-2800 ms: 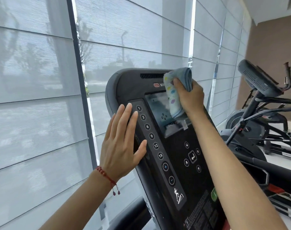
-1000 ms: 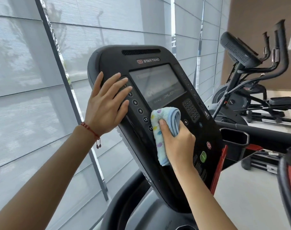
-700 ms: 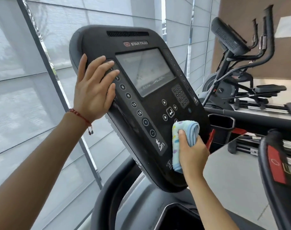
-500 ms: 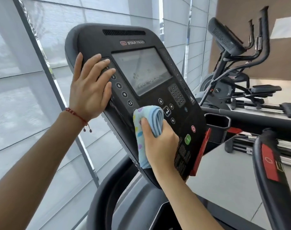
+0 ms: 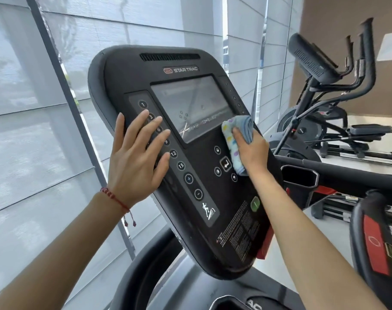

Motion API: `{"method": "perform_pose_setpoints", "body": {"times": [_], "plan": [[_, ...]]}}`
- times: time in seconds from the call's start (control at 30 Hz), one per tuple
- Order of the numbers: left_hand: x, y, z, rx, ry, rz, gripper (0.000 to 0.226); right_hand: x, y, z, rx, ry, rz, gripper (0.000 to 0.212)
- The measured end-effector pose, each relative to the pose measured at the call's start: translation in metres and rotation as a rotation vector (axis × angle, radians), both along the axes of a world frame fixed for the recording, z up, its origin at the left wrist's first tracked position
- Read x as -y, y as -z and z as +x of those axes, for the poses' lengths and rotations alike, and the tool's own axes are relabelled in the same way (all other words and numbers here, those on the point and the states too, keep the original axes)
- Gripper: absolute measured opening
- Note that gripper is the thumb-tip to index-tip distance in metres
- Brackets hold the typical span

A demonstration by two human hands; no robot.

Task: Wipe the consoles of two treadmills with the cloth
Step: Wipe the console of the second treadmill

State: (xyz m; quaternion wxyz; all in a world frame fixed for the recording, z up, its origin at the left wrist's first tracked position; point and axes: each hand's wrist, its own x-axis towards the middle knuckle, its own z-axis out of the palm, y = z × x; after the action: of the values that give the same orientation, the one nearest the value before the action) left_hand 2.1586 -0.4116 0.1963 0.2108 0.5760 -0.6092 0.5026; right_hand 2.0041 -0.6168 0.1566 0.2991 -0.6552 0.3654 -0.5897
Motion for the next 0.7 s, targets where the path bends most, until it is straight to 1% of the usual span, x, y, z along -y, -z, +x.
{"method": "perform_pose_setpoints", "body": {"times": [0.07,0.13,0.17,0.27,0.33,0.37,0.43,0.53,0.6,0.7], "plan": [[0.002,-0.001,-0.001,-0.010,0.002,-0.012,0.041,0.013,-0.005,0.001,-0.002,0.010,0.038,0.038],[0.003,0.000,-0.001,-0.020,0.001,-0.017,0.041,0.003,-0.006,0.003,0.004,0.015,0.045,0.036],[0.004,0.001,-0.001,-0.023,-0.003,-0.016,0.041,-0.009,-0.003,0.005,0.012,-0.016,0.025,0.037],[0.005,0.002,0.000,-0.021,-0.011,-0.012,0.041,-0.067,0.011,0.010,0.038,-0.171,-0.117,0.039],[0.004,0.002,0.000,-0.017,-0.021,-0.006,0.041,-0.095,0.020,0.010,0.041,-0.235,-0.207,0.032],[0.004,0.002,-0.001,-0.017,-0.029,-0.003,0.041,-0.100,0.021,0.009,0.042,-0.252,-0.215,0.031],[0.002,0.002,-0.002,-0.024,-0.034,0.004,0.040,-0.087,0.021,0.009,0.040,-0.264,-0.194,0.035],[0.000,0.005,-0.006,0.002,-0.021,0.028,0.042,-0.041,0.017,0.005,0.053,-0.179,-0.109,0.040],[0.001,0.012,-0.010,0.068,0.008,0.078,0.044,-0.003,0.014,-0.002,0.074,-0.105,-0.062,0.036],[0.004,0.021,-0.015,0.131,0.042,0.129,0.042,0.057,0.012,-0.016,0.037,0.012,0.057,0.032]]}}
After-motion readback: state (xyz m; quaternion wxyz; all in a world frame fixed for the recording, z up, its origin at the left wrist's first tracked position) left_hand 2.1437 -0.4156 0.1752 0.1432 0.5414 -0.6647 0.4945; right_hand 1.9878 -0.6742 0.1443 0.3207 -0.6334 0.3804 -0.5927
